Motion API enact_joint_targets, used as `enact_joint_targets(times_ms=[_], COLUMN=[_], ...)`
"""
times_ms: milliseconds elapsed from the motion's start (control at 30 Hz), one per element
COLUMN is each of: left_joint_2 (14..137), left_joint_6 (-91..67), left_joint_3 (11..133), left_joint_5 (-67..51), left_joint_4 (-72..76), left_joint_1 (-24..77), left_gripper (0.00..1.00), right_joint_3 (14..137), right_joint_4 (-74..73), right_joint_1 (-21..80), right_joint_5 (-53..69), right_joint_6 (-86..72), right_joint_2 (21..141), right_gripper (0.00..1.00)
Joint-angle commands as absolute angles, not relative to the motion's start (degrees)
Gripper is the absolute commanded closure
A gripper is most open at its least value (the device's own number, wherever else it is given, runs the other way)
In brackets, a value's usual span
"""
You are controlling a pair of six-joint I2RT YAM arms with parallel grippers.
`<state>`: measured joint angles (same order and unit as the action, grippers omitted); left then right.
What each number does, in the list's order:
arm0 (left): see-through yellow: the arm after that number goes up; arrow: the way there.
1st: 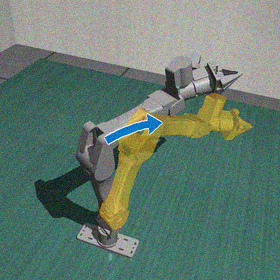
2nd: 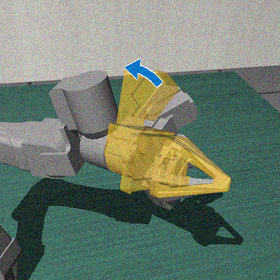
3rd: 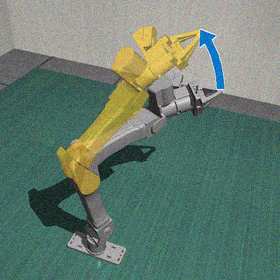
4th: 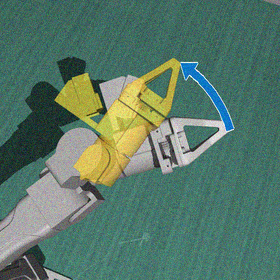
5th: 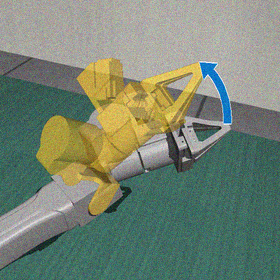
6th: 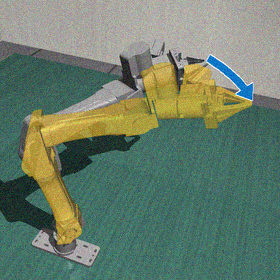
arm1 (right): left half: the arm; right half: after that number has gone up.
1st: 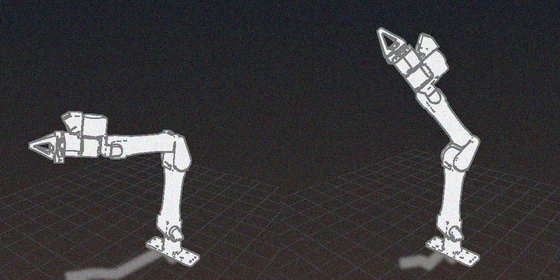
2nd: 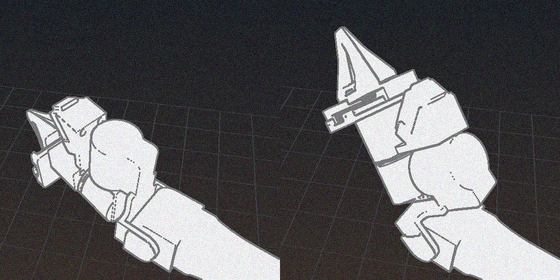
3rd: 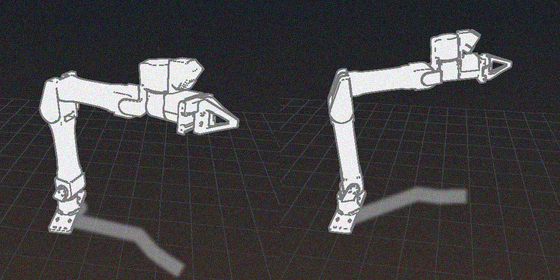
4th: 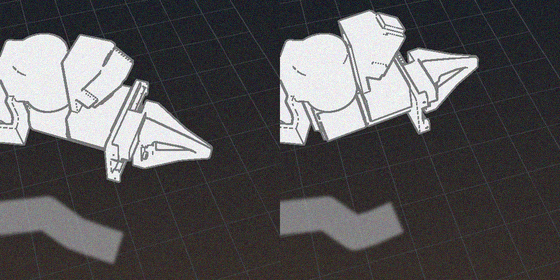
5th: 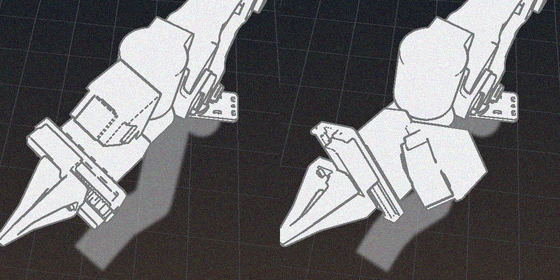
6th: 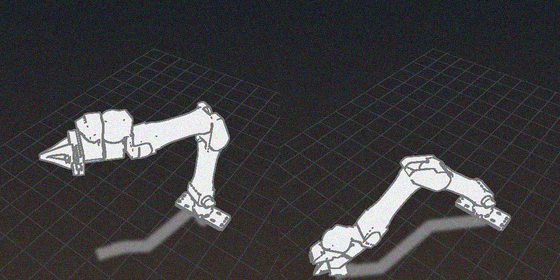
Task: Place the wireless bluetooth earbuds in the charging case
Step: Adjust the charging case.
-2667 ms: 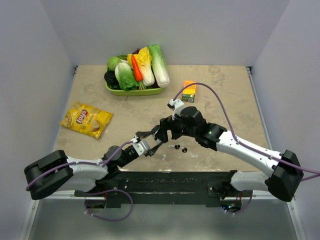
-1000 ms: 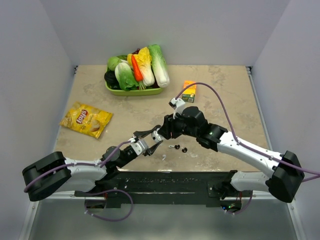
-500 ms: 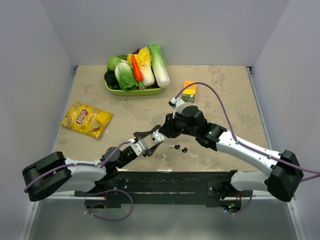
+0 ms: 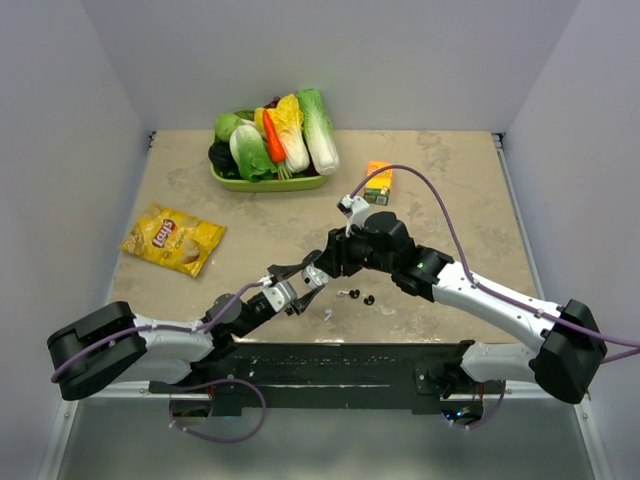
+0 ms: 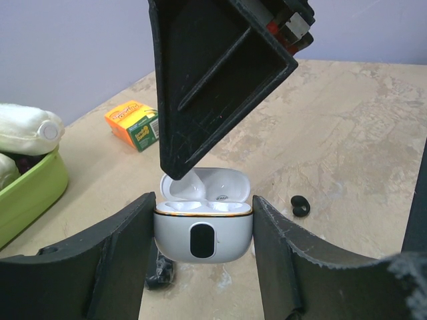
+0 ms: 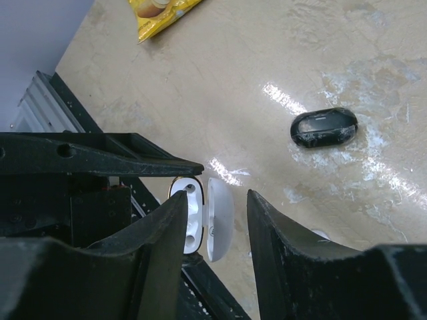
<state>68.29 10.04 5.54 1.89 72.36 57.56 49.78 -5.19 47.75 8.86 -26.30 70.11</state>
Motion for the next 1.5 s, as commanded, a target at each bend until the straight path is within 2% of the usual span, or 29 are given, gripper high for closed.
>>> enact_joint_targets(times_ms=[0,367,633,1100,1467], left_joint_2=[68.3,68.9,69.2,69.4,69.1], left_joint_6=[9.2,9.1,8.5,8.3,7.9], left_joint_3=[4.6,4.1,3.4,3.0,2.6], left_joint_5=[1.0,0.9,0.9,0.9,0.5], left_joint_4=[88.2,88.7,89.0,89.1,90.6], left_joint_1=[57.9,57.9,57.9,58.0,58.0], left_gripper=[1.0,1.0,1.0,1.0,1.0], right_joint_3=[49.0,48.3,47.8,47.5,46.1], right_joint_4=[-2.9,-2.5,-2.5,-2.7,-1.3], right_joint_1=[46.8,46.2,46.0,45.9,45.3], right_joint_5=[11.0,11.6,11.3,10.8,13.0], right_joint_6=[-27.8,-27.9,-28.1,-28.0,-28.7], right_joint_2=[70.2,70.0,69.8,69.6,70.6], right_gripper=[0.56,0.53,0.43,0.32,0.3])
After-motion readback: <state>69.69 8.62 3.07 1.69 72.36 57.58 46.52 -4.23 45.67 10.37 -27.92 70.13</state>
